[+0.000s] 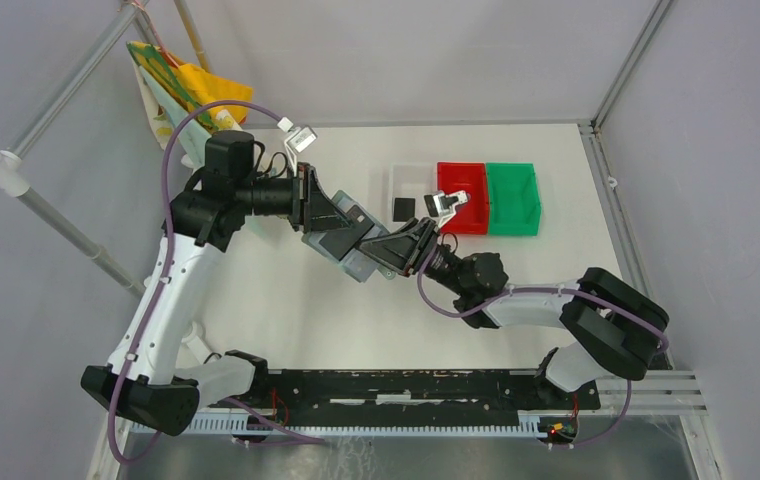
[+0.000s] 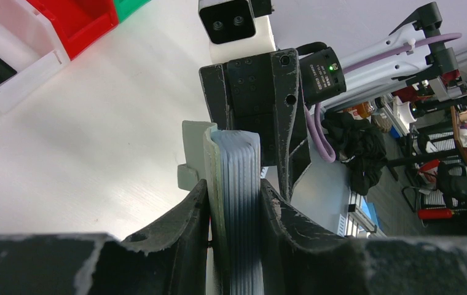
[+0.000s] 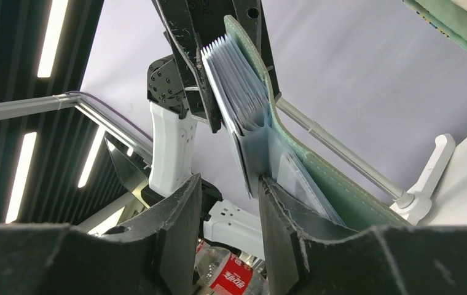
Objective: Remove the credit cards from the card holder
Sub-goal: Remove the credit card from the card holder.
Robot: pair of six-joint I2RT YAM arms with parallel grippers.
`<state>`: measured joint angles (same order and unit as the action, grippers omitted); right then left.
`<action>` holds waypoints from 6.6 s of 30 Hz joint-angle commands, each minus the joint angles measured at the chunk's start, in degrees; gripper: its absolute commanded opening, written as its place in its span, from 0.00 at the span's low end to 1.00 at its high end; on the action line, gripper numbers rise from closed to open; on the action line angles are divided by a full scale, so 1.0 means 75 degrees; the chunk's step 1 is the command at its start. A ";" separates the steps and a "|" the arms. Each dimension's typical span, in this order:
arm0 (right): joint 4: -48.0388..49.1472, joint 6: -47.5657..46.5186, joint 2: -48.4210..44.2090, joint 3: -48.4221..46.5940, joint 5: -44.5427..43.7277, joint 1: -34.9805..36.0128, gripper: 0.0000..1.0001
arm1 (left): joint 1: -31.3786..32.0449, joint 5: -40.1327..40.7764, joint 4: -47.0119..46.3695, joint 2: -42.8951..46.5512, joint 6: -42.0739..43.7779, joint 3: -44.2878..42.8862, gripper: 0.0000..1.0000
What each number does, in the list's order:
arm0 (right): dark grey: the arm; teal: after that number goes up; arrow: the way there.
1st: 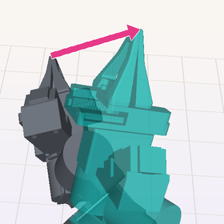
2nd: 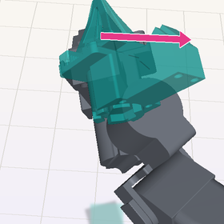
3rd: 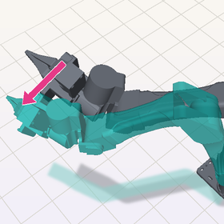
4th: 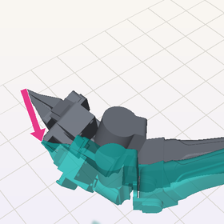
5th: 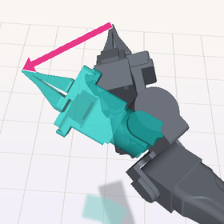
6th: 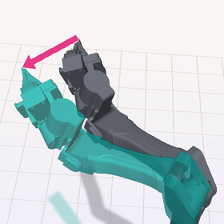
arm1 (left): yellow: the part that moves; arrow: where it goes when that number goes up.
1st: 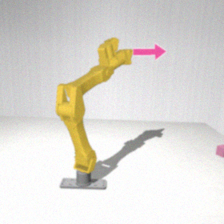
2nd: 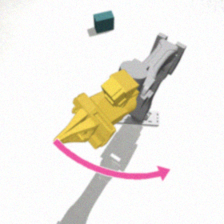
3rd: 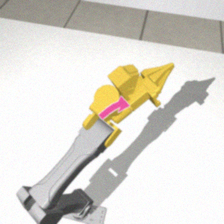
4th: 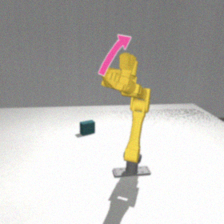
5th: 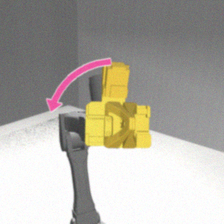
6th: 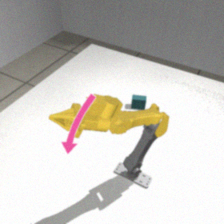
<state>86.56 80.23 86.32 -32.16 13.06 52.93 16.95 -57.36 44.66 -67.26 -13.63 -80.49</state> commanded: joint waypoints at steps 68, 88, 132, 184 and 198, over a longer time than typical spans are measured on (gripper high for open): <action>0.0685 0.0059 0.0231 -0.0594 0.0198 -0.0120 0.33 | -0.0612 -0.1927 0.0584 -0.0059 0.0187 -0.0273 0.18; 0.1404 0.0053 -0.0210 0.0440 -0.0010 -0.0283 0.00 | -0.0708 -0.1914 0.0983 -0.0216 0.0428 -0.0579 0.20; 0.0571 -0.0246 0.0157 -0.0515 0.0300 0.0099 0.00 | -0.0770 -0.1656 0.0692 -0.0086 0.0225 -0.0574 0.29; 0.1027 -0.0239 -0.0204 0.0439 0.0098 -0.0011 0.00 | -0.0784 -0.1952 -0.0230 0.0026 -0.0511 -0.0701 0.31; 0.1071 -0.0325 -0.0177 0.0130 0.0333 0.0007 0.32 | -0.0783 -0.1910 0.0245 -0.0118 -0.0142 -0.0700 0.29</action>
<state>88.79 78.13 84.97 -27.31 13.32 53.01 11.00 -68.10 49.15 -69.43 -12.40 -83.70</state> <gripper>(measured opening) 0.258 0.348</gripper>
